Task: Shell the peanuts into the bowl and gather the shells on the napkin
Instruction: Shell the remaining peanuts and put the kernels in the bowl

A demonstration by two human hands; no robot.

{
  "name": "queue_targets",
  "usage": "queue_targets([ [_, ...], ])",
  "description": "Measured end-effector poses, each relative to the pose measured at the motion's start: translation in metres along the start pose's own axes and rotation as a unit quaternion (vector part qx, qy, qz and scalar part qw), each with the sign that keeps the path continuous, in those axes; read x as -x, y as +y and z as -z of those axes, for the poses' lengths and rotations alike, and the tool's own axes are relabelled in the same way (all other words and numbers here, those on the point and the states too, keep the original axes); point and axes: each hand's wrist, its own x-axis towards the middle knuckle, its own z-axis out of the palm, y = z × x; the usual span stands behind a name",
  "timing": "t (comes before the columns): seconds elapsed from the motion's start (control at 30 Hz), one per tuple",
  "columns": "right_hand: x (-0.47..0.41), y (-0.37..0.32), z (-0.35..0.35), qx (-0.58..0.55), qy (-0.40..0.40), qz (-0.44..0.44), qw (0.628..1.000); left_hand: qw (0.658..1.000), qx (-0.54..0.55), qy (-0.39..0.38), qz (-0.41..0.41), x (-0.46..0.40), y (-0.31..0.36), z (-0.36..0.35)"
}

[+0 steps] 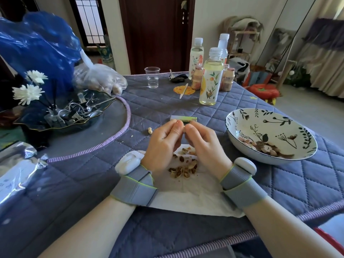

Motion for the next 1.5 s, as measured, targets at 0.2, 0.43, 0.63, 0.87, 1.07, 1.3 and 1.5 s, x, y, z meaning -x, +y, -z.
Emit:
queue_targets([
  [0.2, 0.002, -0.002, 0.000, 0.001, -0.006, 0.002, 1.000, 1.000, 0.017, -0.004, 0.019, 0.000, 0.007, -0.001],
  [0.43, 0.003, -0.002, -0.001, -0.005, -0.013, -0.006, 1.000, 0.996, -0.085, -0.007, -0.039, -0.003, 0.000, 0.007],
  [0.63, 0.004, -0.002, -0.002, -0.027, -0.009, -0.020, 0.999, 0.986, -0.145, 0.010, -0.078, -0.003, -0.003, 0.008],
  [0.87, 0.006, -0.007, -0.004, -0.029, -0.008, 0.013, 0.999, 0.978, -0.162, 0.062, -0.114, -0.002, -0.007, 0.001],
  [1.07, 0.006, -0.008, -0.002, -0.010, 0.001, 0.038, 0.999, 0.985, -0.114, 0.067, -0.115, 0.000, -0.003, -0.004],
  [1.3, 0.006, -0.007, -0.002, -0.021, -0.029, -0.008, 0.999, 0.998, -0.006, 0.068, -0.008, -0.004, 0.002, 0.003],
  [1.5, 0.008, -0.004, 0.002, 0.058, -0.015, 0.015, 0.998, 0.997, -0.046, 0.056, -0.023, -0.006, 0.003, 0.009],
])
